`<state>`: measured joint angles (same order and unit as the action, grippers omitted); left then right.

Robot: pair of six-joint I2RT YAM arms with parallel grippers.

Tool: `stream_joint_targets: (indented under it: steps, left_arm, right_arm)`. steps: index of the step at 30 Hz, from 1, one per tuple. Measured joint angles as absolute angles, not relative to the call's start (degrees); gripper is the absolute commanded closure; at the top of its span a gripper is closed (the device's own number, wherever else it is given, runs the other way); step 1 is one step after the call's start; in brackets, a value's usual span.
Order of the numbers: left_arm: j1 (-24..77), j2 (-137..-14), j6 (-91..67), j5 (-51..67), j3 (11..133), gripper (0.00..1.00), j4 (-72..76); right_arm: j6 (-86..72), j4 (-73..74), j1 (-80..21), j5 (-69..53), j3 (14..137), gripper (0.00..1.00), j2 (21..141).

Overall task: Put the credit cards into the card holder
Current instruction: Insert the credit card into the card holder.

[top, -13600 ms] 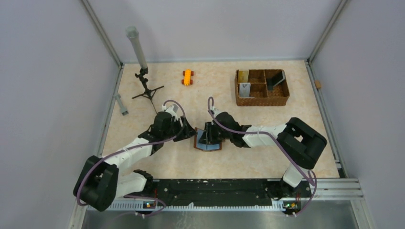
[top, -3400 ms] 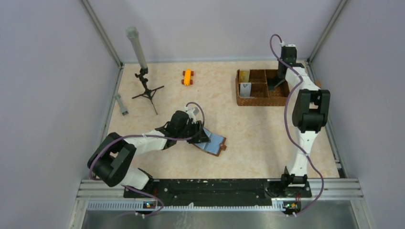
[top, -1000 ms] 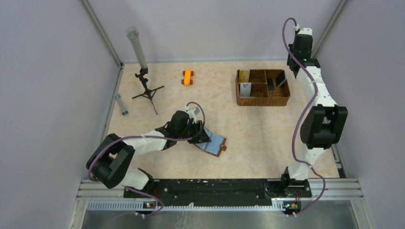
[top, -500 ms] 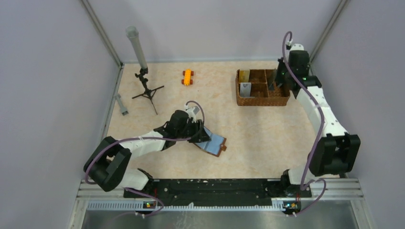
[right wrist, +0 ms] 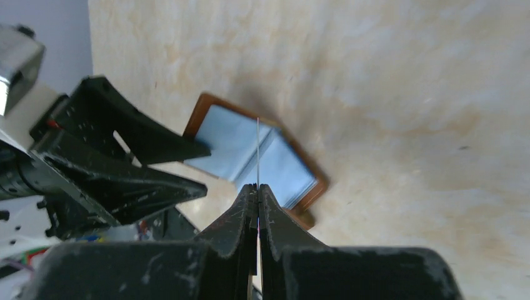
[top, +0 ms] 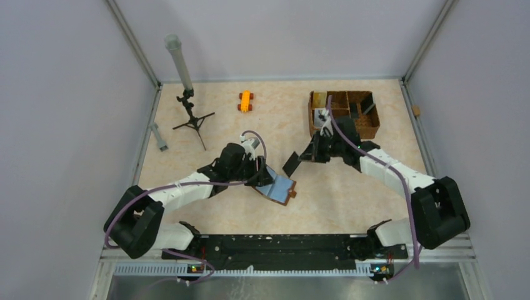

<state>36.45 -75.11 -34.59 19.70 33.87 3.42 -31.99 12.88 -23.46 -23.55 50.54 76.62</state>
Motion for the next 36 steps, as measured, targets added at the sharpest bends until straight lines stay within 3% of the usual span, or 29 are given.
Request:
stream_joint_targets:
  steps: [13,17,26,36]
  left_arm:
    - [36.4,-73.5,-33.0,17.1,33.9,0.47,0.7]
    - [36.4,-73.1,-32.8,16.4,33.9,0.47,-0.2]
    - [36.4,-70.7,-31.1,11.1,34.6,0.36,-3.7]
    - [36.4,-73.6,-30.5,4.6,36.1,0.39,-8.4]
  right_arm:
    - [-46.3,-4.9,-31.2,-31.0,39.7,1.0,83.9]
    - [-47.6,-7.3,-31.2,-30.5,37.8,1.0,84.2]
    - [-49.3,-10.7,-31.5,-29.6,34.8,1.0,86.7]
    - [-50.7,-14.0,-31.8,-29.0,33.2,1.0,88.1]
